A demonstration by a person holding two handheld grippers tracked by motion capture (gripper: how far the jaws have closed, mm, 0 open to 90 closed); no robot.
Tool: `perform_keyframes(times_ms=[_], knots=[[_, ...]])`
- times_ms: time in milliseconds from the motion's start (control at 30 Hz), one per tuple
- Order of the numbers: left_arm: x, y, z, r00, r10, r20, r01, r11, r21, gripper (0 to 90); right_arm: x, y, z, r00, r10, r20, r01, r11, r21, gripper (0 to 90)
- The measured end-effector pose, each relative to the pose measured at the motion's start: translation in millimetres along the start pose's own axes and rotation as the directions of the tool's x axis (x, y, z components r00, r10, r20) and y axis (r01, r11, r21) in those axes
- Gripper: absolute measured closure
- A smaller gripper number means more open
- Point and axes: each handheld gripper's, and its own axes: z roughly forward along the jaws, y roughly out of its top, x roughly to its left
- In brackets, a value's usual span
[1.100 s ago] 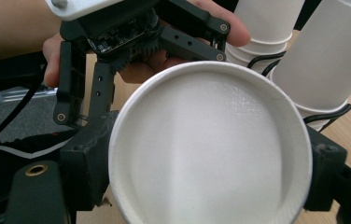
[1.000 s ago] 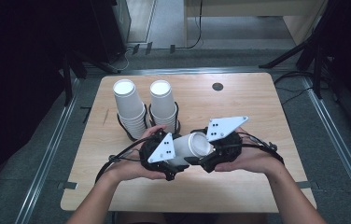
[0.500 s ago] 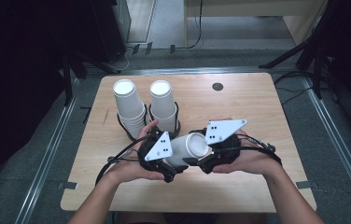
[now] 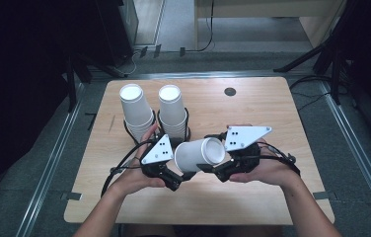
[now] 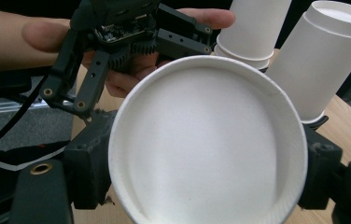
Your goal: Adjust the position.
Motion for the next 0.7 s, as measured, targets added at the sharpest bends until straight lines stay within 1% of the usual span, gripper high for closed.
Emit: perform_keyframes(times_ms=[67, 233, 300, 367, 533, 567, 600, 667, 700], knots=[[2.3, -1.3, -2.1, 0.9997, -0.024, 0.009, 0.024, 0.9994, -0.024, 0.0, -0.5, -1.4, -1.5, 1.0000, 0.004, 0.004, -0.004, 1.000, -0.006, 23.1], [7.8, -4.7, -7.9, 0.9980, -0.063, 0.009, 0.063, 0.9960, -0.064, 0.0, -2.3, -4.4, -6.2, 0.9997, 0.016, 0.016, -0.016, 1.000, -0.024, 23.1], [9.1, -5.8, -9.1, 0.9972, -0.075, 0.002, 0.075, 0.9946, -0.073, 0.0, -2.8, -5.1, -7.6, 0.9996, 0.018, 0.022, -0.018, 0.999, -0.029, 23.1], [9.4, -7.4, -10.2, 0.9964, -0.083, 0.014, 0.084, 0.9930, -0.083, 0.0, -3.5, -6.1, -9.1, 0.9994, 0.021, 0.028, -0.020, 0.999, -0.033, 23.2], [9.5, -12.5, -10.9, 0.9952, -0.095, 0.024, 0.097, 0.9911, -0.091, 0.0, -5.1, -8.4, -12.0, 0.9986, 0.031, 0.042, -0.029, 0.998, -0.047, 23.1], [9.9, -13.6, -11.2, 0.9948, -0.100, 0.023, 0.101, 0.9902, -0.096, 0.0, -5.3, -8.9, -12.7, 0.9985, 0.031, 0.044, -0.029, 0.998, -0.050, 23.1], [10.4, -14.6, -11.7, 0.9946, -0.103, 0.015, 0.104, 0.9895, -0.100, 0.0, -5.4, -9.3, -13.2, 0.9985, 0.033, 0.044, -0.031, 0.998, -0.054, 23.1], [11.9, -16.7, -12.6, 0.9923, -0.123, 0.015, 0.124, 0.9853, -0.117, 0.0, -5.3, -10.1, -14.0, 0.9980, 0.038, 0.050, -0.035, 0.998, -0.060, 23.1], [13.0, -17.9, -13.4, 0.9919, -0.126, 0.010, 0.127, 0.9841, -0.125, 0.0, -5.6, -10.6, -14.2, 0.9979, 0.038, 0.052, -0.035, 0.997, -0.067, 23.1]])
